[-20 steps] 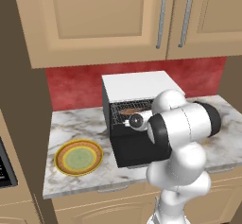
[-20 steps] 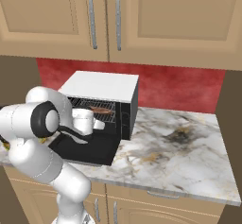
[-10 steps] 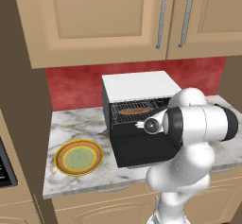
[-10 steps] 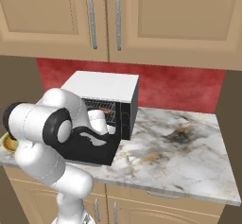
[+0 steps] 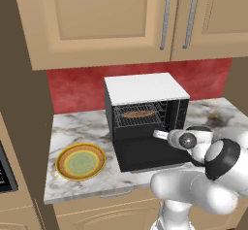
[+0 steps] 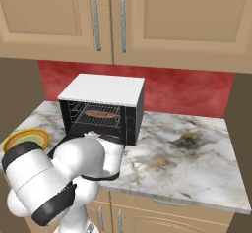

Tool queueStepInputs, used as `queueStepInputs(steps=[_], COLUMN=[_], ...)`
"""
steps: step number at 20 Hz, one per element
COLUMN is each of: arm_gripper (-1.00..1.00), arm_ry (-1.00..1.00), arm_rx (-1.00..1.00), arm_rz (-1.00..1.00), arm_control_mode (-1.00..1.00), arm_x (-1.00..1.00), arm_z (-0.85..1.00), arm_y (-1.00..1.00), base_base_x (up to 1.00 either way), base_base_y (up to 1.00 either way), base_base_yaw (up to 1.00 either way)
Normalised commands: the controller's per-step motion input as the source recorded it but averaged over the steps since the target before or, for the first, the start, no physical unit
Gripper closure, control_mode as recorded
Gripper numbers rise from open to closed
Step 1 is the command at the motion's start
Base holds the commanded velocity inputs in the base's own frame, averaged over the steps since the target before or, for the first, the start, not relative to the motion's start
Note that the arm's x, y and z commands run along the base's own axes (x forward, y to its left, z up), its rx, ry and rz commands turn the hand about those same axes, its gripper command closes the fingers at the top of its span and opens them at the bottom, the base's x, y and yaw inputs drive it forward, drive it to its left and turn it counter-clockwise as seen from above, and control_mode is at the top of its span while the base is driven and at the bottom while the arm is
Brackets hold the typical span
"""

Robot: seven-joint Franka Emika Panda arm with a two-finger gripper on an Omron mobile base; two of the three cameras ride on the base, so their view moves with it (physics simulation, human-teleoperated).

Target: Pull the toaster oven rack outwards. Pick up the baguette from the plate and place it on the toaster oven rack. Close the toaster oven door fully and set the temperature to the lowest setting.

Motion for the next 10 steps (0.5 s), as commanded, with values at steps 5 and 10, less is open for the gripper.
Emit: queueStepInputs(steps=[5, 10], arm_gripper=[-1.00, -1.00], arm_ry=[0.04, 0.01], arm_rx=[0.32, 0.32], arm_rz=[0.00, 0.00], arm_control_mode=[-1.00, -1.00], arm_x=[-0.79, -0.75], arm_z=[0.79, 0.97], arm_y=[-0.07, -0.02], base_base_x=[0.00, 0.00], base_base_y=[0.00, 0.00], base_base_yaw=[0.00, 0.00])
